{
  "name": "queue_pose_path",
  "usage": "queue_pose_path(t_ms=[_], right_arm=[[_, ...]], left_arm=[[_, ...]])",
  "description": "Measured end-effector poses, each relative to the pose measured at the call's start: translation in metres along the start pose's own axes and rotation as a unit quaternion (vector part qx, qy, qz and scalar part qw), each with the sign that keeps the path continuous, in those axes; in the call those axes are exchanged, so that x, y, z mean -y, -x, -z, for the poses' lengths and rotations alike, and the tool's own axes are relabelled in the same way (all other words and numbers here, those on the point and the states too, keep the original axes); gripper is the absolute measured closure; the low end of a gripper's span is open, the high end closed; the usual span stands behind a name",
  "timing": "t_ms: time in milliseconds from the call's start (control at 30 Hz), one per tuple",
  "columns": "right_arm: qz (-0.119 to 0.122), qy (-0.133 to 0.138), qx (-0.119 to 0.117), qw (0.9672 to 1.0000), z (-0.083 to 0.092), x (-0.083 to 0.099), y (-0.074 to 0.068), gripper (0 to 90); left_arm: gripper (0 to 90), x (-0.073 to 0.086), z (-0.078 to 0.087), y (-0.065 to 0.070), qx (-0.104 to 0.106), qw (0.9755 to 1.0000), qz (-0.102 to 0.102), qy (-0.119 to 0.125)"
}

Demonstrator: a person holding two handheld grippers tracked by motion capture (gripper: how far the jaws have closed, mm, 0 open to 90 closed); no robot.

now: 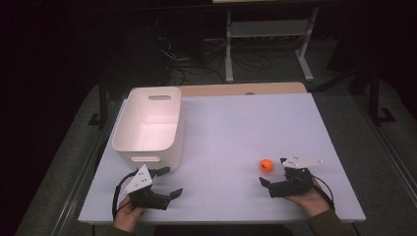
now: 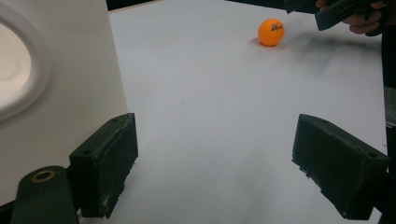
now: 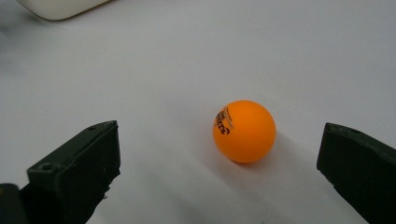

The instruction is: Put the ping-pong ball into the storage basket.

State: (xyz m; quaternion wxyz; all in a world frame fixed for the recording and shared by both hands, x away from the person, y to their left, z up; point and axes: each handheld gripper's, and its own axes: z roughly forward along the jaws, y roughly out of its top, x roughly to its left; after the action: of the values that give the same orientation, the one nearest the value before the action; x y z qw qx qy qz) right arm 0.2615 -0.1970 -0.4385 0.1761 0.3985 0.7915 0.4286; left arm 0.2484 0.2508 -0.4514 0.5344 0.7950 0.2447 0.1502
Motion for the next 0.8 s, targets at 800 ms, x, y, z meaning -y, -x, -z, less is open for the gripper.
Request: queue_pose_path(t_ms=[800], right_arm=[[0.002,-0.002,0.002,1.0000,0.0000,-0.0021,0.0010,0.0]], left_arm=[[14.1,0.0000,0.0000,0.0000,0.001,1.0000,0.000,0.002]])
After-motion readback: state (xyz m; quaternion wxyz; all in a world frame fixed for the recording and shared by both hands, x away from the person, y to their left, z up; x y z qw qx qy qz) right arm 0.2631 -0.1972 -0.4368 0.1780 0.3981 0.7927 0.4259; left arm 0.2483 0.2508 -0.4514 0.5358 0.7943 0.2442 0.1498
